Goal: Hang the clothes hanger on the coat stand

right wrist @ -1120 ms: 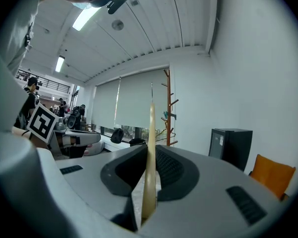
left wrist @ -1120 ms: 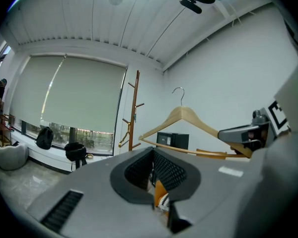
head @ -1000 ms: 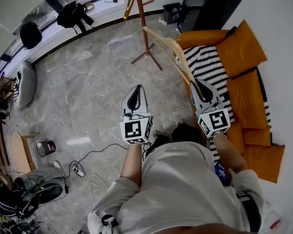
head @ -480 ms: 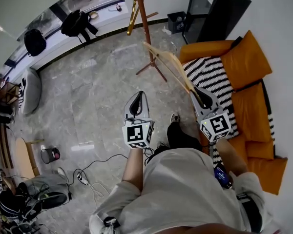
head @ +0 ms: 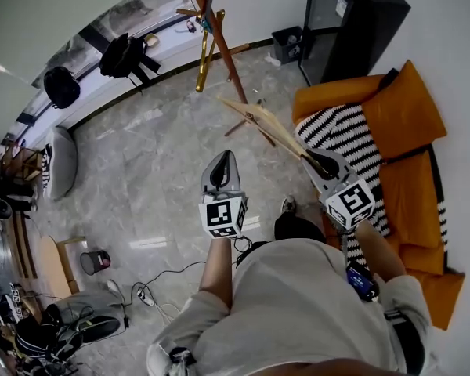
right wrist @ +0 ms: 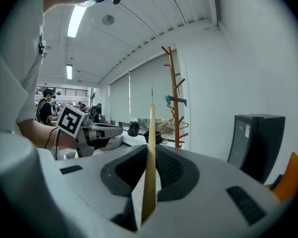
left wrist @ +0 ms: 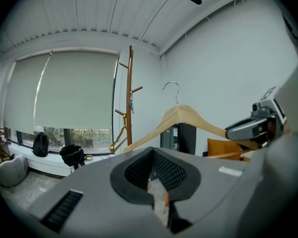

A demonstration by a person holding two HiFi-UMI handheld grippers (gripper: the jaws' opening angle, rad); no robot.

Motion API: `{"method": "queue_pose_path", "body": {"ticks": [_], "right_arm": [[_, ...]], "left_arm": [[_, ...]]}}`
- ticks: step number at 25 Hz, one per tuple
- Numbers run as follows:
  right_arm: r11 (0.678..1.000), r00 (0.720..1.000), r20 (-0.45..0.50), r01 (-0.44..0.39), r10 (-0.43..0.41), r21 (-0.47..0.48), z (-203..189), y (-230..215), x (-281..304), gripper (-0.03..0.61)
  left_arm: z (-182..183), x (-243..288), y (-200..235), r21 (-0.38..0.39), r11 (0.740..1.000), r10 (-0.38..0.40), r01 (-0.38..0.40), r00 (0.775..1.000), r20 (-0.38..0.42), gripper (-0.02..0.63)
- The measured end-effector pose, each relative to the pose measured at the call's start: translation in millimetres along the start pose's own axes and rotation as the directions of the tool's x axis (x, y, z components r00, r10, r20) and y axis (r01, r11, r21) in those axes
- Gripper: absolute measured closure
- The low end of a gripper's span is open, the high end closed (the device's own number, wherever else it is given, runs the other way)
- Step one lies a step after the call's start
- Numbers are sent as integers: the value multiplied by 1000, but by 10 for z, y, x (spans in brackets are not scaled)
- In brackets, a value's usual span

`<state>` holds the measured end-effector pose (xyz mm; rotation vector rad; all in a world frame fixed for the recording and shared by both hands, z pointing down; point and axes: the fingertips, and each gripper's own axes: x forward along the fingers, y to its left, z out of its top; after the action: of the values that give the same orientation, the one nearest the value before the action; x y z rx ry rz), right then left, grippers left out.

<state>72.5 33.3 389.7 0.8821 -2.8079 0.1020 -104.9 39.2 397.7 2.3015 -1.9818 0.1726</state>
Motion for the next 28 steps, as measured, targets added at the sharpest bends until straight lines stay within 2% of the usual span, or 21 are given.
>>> {"method": "queue_pose_path", "body": {"ticks": [4, 8, 11, 15, 19, 25, 28], "right_arm": [[998, 998, -7, -58, 58, 11, 12, -241, 136, 531], [994, 994, -10, -110, 110, 18, 30, -433, 308, 531], [988, 988, -19, -152, 153, 37, 8, -511, 397, 531], [980, 981, -38, -191, 193, 50, -35, -617, 523, 531], [977, 975, -70, -208, 210, 43, -59, -680, 664, 531], [958, 951, -119, -280, 286, 69, -84, -689, 810, 531], [940, 929, -143, -330, 340, 89, -71, -718, 893, 531]], "left_arm": [[21, 265, 38, 41, 999, 25, -23, 999, -45, 603], [80, 524, 116, 123, 991, 55, -48, 997, -57, 603], [88, 679, 187, 217, 974, 88, -66, 992, -95, 603], [8, 937, 306, 386, 921, 118, -60, 985, -128, 603], [-65, 1202, 423, 502, 865, 119, -21, 979, -164, 594], [-207, 1596, 377, 643, 761, 83, 80, 972, -220, 443], [-257, 1739, 363, 685, 719, 67, 116, 970, -235, 422]]}}
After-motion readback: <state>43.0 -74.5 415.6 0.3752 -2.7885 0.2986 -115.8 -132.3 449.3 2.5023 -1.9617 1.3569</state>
